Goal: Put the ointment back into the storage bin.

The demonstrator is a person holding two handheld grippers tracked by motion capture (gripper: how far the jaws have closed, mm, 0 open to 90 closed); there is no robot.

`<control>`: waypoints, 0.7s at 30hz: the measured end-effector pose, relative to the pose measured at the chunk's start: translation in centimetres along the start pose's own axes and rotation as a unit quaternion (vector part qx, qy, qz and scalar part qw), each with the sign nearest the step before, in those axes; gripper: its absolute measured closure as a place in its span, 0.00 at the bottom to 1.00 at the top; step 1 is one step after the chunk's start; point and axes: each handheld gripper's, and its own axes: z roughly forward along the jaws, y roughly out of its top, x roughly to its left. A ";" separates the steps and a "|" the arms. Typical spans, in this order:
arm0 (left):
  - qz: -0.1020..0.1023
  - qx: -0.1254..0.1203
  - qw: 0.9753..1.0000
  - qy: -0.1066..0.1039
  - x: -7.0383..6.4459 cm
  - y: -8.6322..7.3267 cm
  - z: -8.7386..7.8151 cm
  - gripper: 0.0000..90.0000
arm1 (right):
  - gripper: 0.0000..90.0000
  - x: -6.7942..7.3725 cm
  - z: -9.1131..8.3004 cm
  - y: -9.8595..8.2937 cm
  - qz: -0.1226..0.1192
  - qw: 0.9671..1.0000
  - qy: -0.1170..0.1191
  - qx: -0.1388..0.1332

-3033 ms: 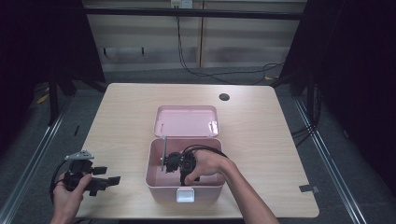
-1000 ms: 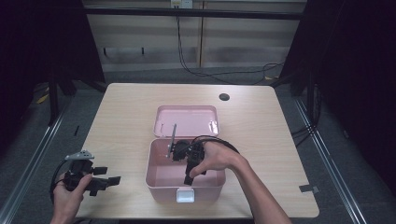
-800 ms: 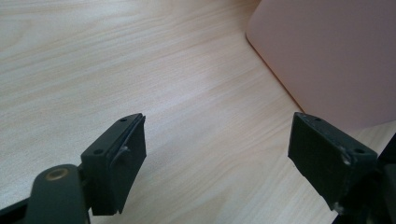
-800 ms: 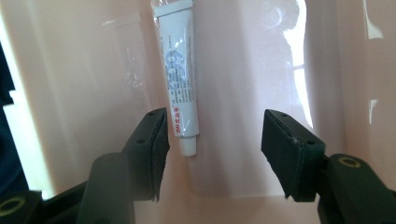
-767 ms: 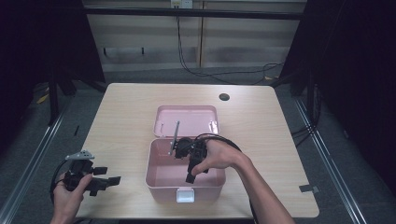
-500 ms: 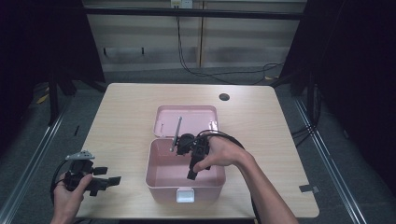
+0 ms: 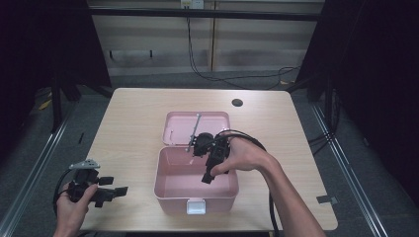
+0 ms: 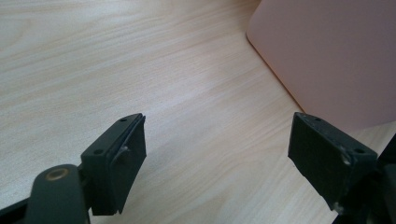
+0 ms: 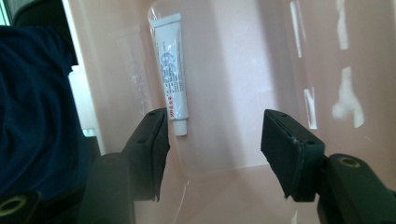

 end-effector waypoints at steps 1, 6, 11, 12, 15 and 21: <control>0.000 0.000 1.000 0.000 0.0 0.0 0.0 0.21 | 0.47 0.0 0.0 0.0 0.000 1.000 0.000 0.000; 0.000 0.000 1.000 0.000 0.0 0.0 0.0 0.21 | 0.45 -0.1 -0.9 -0.6 0.006 1.000 0.003 -0.012; 0.000 0.000 1.000 0.000 -0.1 0.0 0.0 0.21 | 0.45 -0.1 -1.4 -1.2 0.010 1.000 0.001 -0.013; -0.001 0.001 1.000 0.001 0.0 0.0 0.0 0.21 | 0.45 -0.1 -1.9 -1.4 0.010 1.000 -0.002 -0.012; -0.001 0.000 1.000 0.001 0.0 0.0 0.0 0.21 | 0.45 0.1 -2.4 -1.6 0.009 1.000 -0.001 -0.018; 0.003 0.005 1.000 0.000 0.0 0.0 0.0 0.21 | 0.44 0.4 -4.0 -2.4 0.010 1.000 -0.016 -0.025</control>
